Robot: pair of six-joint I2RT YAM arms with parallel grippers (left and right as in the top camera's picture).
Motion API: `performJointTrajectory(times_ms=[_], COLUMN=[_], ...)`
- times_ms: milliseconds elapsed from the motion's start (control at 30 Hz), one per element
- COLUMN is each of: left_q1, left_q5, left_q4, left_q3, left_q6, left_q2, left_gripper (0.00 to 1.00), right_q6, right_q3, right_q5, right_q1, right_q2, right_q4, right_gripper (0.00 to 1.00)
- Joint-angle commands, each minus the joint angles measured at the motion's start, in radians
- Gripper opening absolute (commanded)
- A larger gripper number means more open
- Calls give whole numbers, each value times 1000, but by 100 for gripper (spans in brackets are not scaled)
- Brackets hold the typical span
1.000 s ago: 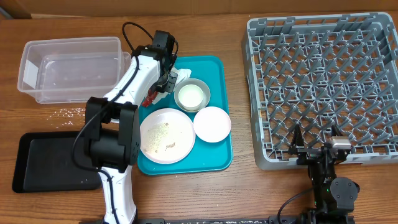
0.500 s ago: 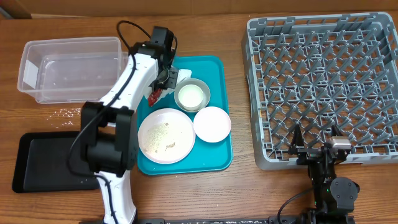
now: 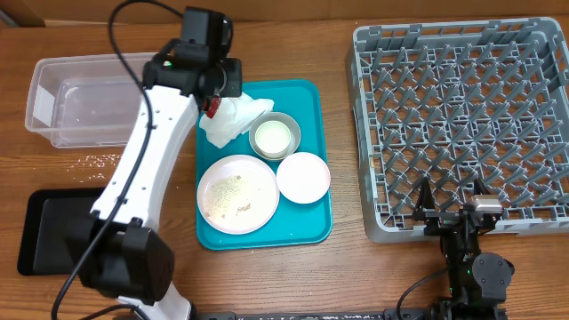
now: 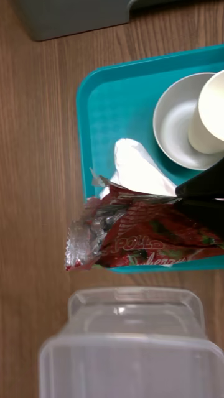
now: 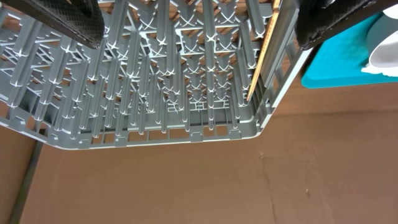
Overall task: Sort waste into correct bins and load items into the dishwasher
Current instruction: 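Carry the wrapper left and drop it into the clear bin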
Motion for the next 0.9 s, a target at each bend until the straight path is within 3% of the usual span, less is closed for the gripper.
performJointTrajectory(times_ms=[0,300,433,633,867], left_q1=[42,227,281,332,387], left_q5=[1,4,4,1,2], left_q4=[-40,-127,-58,164,205], left_q3=[17,17,17,16,16], left_q6=[-68,-192,-209,-209,-211], left_q2=[-63,-154,-142,-61,78], left_gripper=[4,4,4,4,4], right_q6=[-3,-3,-3,-3,-3], right_q3=[-10,-10,-10,-10,-10], right_q5=[6,6,6,6,6], right_q1=[-2,-2,-2,-2,-2], right_q2=[-8,-8,-8,-8,-8], right_q4=[6,6,6,6,6], right_gripper=[100,100,100,100,100])
